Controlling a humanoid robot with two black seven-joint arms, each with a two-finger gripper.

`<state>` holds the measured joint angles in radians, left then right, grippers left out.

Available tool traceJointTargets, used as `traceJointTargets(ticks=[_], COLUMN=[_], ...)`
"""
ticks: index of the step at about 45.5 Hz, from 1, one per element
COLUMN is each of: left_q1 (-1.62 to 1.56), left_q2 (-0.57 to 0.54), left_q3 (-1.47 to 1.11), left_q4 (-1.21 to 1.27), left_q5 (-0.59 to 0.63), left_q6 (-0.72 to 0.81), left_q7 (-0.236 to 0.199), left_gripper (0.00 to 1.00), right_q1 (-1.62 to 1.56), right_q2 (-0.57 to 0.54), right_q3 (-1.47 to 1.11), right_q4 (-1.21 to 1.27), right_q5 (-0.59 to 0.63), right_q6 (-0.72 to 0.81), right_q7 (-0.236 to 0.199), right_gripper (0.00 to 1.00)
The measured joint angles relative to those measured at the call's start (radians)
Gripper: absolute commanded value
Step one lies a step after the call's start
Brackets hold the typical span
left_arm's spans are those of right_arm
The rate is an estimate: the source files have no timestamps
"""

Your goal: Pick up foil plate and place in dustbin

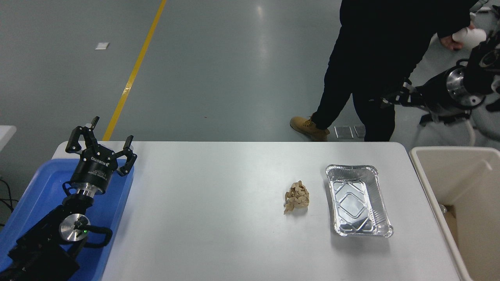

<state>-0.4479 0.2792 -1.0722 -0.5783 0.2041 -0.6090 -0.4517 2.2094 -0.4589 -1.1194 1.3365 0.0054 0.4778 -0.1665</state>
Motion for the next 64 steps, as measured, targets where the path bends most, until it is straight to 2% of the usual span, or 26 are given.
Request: traceJointTargets(ticks=[16,36,52,64], left_q1=[0.0,0.0,0.0,0.0], left_q2=[0.0,0.0,0.0,0.0], left_q3=[0.0,0.001,0.001,0.001], left_q4=[0.0,0.0,0.0,0.0], left_q5=[0.0,0.0,0.0,0.0], left_q6=[0.0,0.0,0.0,0.0], left_q7=[-0.001,-0.001,-0.001,-0.001], left_gripper=[0.98,0.98,0.98,0.98], right_q1=[0.111,0.083,-0.171,-0.443], right_q2=[0.049,0.06,0.069,0.095], right_q3=[0.002,0.008,0.007,0.022], right_q4=[0.061,0.102,0.011,-0.148], right_q5=[0.002,-0.004,-0.036,-0.077], right_q6=[0.101,0.12,0.015,-0.104], right_q7=[0.004,0.006,0.006,0.007], right_gripper=[1.0,1.0,1.0,1.0])
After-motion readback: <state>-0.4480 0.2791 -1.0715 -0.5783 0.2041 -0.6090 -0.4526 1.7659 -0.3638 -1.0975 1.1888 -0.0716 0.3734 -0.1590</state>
